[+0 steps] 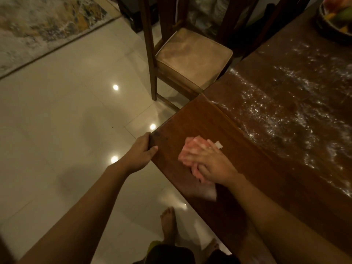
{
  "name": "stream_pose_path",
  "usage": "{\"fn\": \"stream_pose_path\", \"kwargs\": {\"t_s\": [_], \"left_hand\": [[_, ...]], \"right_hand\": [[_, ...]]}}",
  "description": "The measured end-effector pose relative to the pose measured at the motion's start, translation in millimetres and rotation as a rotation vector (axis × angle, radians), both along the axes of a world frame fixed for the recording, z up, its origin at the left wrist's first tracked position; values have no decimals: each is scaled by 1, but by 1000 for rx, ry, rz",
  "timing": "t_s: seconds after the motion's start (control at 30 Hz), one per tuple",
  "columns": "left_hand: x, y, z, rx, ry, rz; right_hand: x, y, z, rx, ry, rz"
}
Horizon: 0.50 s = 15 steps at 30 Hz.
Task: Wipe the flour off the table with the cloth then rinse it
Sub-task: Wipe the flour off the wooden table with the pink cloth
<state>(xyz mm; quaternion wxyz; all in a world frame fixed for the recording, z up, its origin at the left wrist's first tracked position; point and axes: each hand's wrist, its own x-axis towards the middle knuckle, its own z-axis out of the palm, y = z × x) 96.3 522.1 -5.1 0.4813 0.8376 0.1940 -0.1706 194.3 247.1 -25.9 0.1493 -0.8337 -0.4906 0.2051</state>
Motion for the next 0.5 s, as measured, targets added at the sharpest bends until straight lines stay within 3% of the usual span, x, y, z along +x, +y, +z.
{"fn": "stream_pose_path", "kwargs": {"t_s": [0.07,0.13,0.23,0.37,0.43,0.5], "left_hand": [[4,-4,-5,188,20,-74],[8,-9,-11,302,29,-100],[14,-15,-13,397,84,-104],[16,-25,-10,506,183,-128],[15,-28,-9,494,198,-148],[14,-30,-12,491,215,-149]], "right_hand": [[-3,20,5,-48,-17,-296],[-18,48,4,-64,-73,-406],[-49,60,-3,-11,-121,-155],[-55,7,-2,-15,-78,180],[-35,-18,0,-27,-200,167],[-7,-35,2,-34,-262,-105]]}}
